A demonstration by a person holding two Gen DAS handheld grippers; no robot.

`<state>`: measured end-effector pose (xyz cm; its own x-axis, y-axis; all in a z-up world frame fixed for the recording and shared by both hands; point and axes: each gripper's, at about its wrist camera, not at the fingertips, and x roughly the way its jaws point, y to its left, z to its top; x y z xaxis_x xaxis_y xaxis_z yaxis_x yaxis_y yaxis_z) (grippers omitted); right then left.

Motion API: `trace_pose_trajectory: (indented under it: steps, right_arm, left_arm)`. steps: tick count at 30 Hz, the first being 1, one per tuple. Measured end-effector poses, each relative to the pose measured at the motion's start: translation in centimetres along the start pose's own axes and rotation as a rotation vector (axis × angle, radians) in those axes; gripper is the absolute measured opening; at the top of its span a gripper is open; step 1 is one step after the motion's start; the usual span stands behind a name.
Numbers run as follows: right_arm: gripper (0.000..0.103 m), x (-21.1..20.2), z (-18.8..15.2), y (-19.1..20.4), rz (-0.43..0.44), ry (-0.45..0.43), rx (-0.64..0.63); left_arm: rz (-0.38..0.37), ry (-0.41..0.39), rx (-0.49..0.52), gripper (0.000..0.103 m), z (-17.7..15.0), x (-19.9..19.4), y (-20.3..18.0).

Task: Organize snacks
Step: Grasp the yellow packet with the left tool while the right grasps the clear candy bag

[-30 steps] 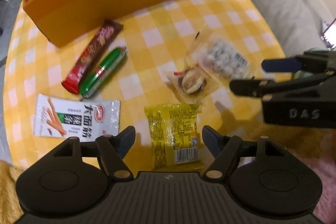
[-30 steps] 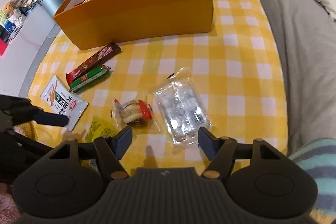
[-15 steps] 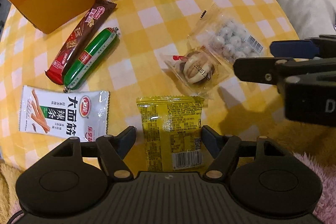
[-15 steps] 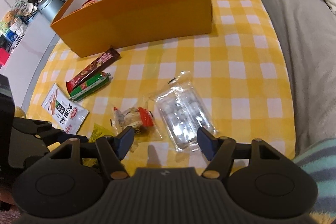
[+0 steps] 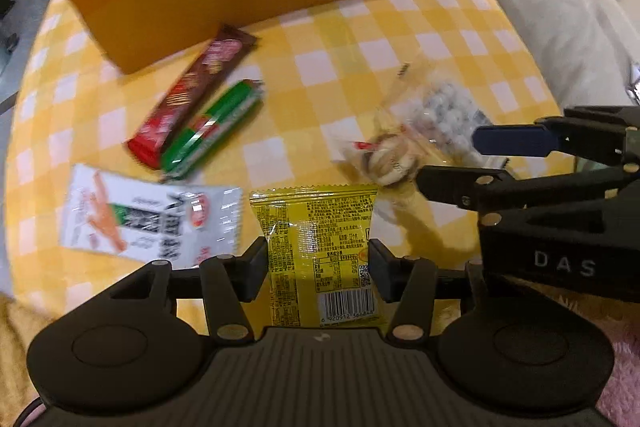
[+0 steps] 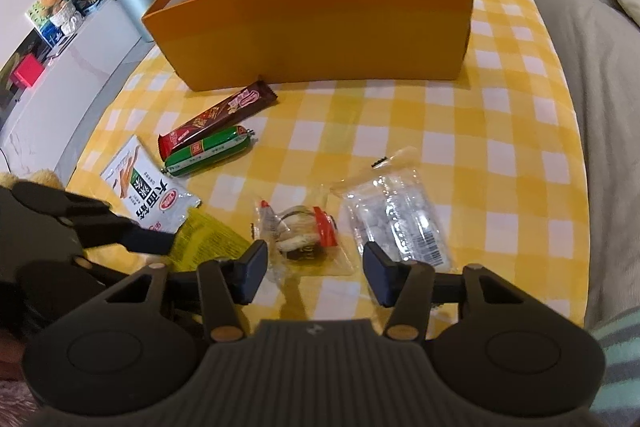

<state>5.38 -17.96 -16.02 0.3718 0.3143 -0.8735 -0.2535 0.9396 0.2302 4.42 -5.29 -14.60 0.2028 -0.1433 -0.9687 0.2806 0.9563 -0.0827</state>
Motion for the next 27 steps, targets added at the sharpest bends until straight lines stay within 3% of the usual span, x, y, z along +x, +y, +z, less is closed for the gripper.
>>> trace_pose_trajectory:
  steps: [5, 10, 27]
  right_arm:
    - [0.050, 0.7, 0.4, 0.1, -0.012, 0.004, 0.002]
    - [0.048, 1.5, 0.6, 1.0, -0.022, 0.021, -0.045]
    - [0.047, 3.8, 1.7, 2.8, -0.039, 0.038, -0.077]
  left_arm:
    - [-0.004, -0.058, -0.049, 0.060, 0.0, -2.0, 1.6]
    - [0.044, -0.107, -0.096, 0.060, 0.4, -2.9, 3.4]
    - [0.039, -0.076, -0.111, 0.060, 1.1, -2.2, 4.5]
